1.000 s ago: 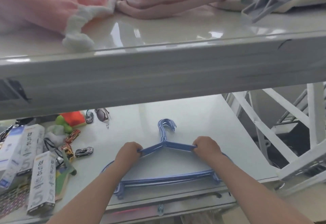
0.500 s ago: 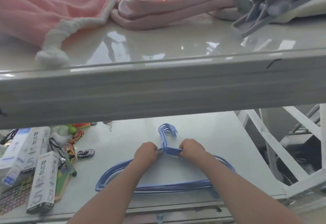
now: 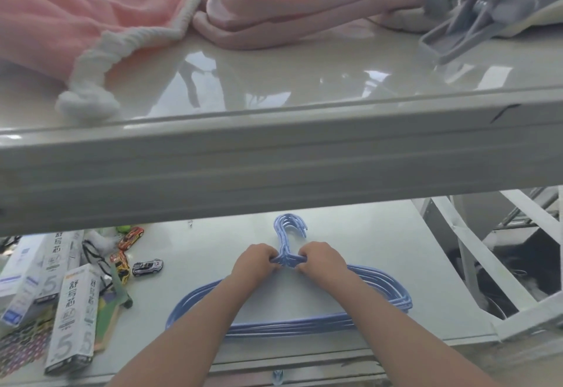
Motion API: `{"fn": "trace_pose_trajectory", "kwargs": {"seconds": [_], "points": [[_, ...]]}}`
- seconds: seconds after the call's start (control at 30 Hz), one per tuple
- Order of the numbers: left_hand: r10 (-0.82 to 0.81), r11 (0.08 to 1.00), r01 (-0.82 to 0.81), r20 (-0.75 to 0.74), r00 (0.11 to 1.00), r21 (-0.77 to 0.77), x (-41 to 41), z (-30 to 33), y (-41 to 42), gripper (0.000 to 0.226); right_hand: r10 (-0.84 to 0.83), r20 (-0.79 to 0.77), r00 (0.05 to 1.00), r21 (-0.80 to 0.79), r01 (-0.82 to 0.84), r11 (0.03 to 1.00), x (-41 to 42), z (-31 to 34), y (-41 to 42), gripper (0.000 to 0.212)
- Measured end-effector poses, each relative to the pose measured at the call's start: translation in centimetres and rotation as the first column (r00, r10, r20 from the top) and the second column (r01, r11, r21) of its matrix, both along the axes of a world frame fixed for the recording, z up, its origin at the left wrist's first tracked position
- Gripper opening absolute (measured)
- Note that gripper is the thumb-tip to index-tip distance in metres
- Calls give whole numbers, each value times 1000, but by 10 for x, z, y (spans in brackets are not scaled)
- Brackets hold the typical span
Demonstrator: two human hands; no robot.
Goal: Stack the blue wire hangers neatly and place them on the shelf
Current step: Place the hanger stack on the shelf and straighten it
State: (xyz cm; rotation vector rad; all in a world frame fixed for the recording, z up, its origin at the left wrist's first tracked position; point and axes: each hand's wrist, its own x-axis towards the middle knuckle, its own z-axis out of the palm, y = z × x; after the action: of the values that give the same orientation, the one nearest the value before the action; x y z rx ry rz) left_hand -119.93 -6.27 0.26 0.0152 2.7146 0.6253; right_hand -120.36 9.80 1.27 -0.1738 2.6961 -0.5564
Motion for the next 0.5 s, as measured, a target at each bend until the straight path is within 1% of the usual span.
{"fn": "trace_pose_trajectory", "kwargs": {"seconds": [0.07, 0.13, 0.2, 0.23, 0.3, 0.37, 0.43, 0.5], "points": [[0, 1000, 0, -14, 1000, -30, 0, 0, 2, 23, -18, 0, 1000, -3, 18, 1000, 0, 0, 0, 10], [5, 998, -7, -23, 1000, -66, 1, 1, 6, 33, -28, 15, 999, -4, 28, 1000, 0, -1, -3, 20], [14, 996, -17, -35, 999, -93, 4, 2, 10, 38, -25, 35, 999, 17, 25, 1000, -1, -2, -11, 28], [16, 994, -21, -45, 999, -104, 5, 4, 12, 38, -29, 41, 999, 20, 28, 999, -1, -3, -15, 24], [33, 994, -39, -63, 997, -104, 7, 6, 15, 41, -34, 28, 999, 37, 33, 999, -2, -3, -21, 8], [57, 993, -63, -63, 996, -103, 9, 7, 16, 41, -19, -16, 1000, 76, 20, 997, -5, -5, -25, 22], [63, 991, -69, -52, 997, -111, 9, 8, 15, 38, 20, -54, 998, 131, -13, 991, -6, -5, -26, 26], [68, 993, -71, -30, 997, -99, 9, 8, 13, 37, 40, -49, 998, 145, -33, 989, -6, -6, -25, 25]]}}
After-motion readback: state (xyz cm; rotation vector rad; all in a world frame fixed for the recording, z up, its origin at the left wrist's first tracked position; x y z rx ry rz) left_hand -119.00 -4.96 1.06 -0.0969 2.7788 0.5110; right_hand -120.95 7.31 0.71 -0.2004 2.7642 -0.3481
